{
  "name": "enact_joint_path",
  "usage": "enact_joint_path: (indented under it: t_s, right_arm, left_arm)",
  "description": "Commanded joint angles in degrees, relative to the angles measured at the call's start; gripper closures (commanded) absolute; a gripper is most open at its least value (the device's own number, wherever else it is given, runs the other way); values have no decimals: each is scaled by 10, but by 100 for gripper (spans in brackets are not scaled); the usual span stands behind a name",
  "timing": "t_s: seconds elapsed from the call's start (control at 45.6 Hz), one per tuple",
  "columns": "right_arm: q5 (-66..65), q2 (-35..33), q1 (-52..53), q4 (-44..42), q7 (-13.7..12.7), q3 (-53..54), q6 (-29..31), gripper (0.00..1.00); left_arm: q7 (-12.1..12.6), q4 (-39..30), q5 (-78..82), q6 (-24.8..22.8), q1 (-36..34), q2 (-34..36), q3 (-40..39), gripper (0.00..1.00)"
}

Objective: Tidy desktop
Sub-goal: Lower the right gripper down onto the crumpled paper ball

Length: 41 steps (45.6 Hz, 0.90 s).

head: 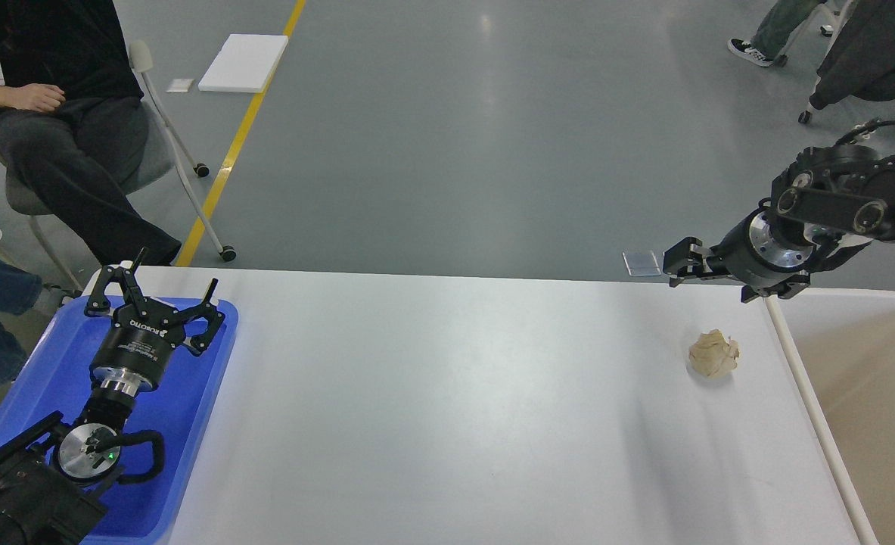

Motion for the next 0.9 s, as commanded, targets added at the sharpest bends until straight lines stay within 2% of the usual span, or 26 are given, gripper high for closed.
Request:
enact_joint_path:
  t_s: [0.0, 0.132, 0.329, 0.46, 0.614, 0.877]
  right_arm:
    - [-50, 18, -53, -12, 1, 5, -62, 0]
    - [-94, 17, -84, -13, 3, 5, -111, 0]
    - [-174, 20, -124, -16, 5, 8, -143, 0]
    - [-181, 20, -163, -28, 4, 11, -179, 0]
    - [-178, 29, -220, -87, 4, 61, -218, 0]
    - [-184, 35, -263, -132, 5, 89, -222, 0]
  left_arm:
    - [0, 0, 0, 1, 0, 0, 0, 1]
    - [0, 1, 0, 1, 1, 0, 0, 1]
    - [0, 0, 0, 1, 0, 0, 0, 1]
    - [0, 0, 0, 0, 0, 0, 0, 1]
    - [-1, 0, 0, 1, 0, 0, 0, 1]
    - [-1, 1, 0, 1, 1, 0, 0, 1]
